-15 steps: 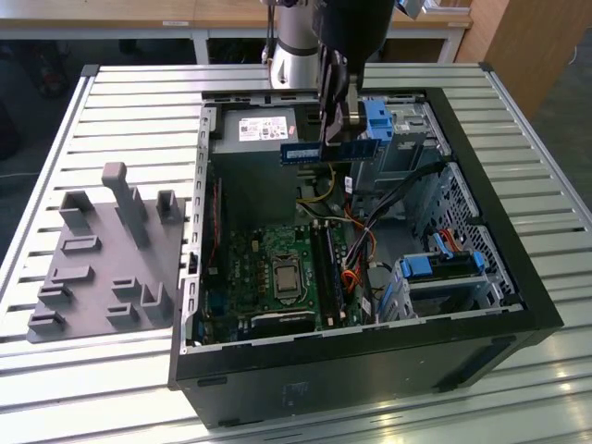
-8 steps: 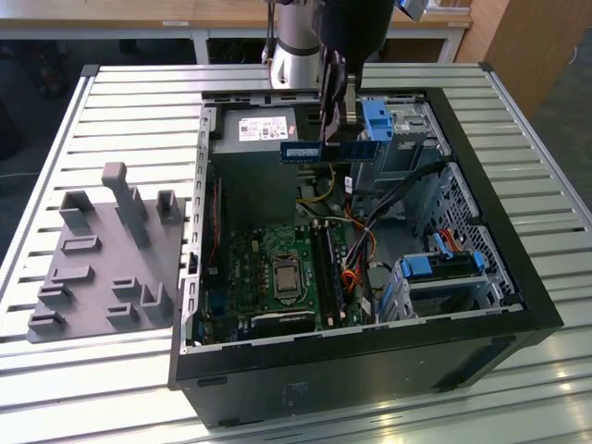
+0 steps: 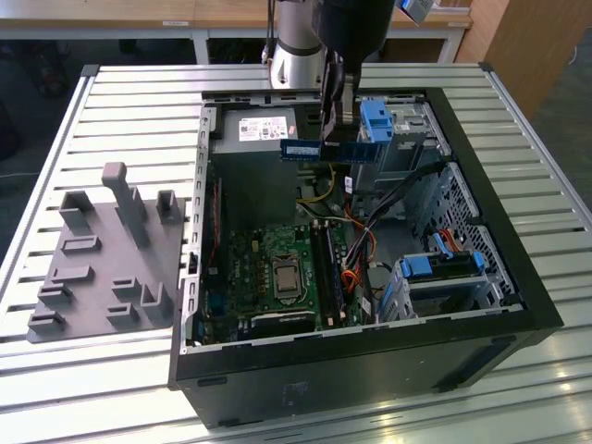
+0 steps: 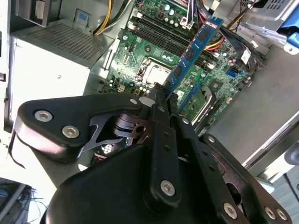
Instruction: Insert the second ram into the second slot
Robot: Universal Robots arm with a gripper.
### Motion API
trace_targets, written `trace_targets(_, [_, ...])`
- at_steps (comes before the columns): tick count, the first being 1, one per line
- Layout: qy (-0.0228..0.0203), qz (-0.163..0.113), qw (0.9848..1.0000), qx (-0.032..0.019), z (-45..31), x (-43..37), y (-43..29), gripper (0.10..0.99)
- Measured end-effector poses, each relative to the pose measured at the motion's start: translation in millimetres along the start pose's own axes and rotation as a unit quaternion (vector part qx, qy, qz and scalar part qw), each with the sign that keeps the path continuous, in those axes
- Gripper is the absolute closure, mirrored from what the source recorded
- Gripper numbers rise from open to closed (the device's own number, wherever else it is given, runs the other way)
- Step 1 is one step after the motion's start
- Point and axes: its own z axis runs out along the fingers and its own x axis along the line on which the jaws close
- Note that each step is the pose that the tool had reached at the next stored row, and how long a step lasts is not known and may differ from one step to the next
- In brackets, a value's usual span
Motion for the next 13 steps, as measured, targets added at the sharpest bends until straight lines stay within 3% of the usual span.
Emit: trace_targets(13, [-0.0012, 0.033, 0.9995, 0.0005, 0.0, 0.0, 0.0, 0.949])
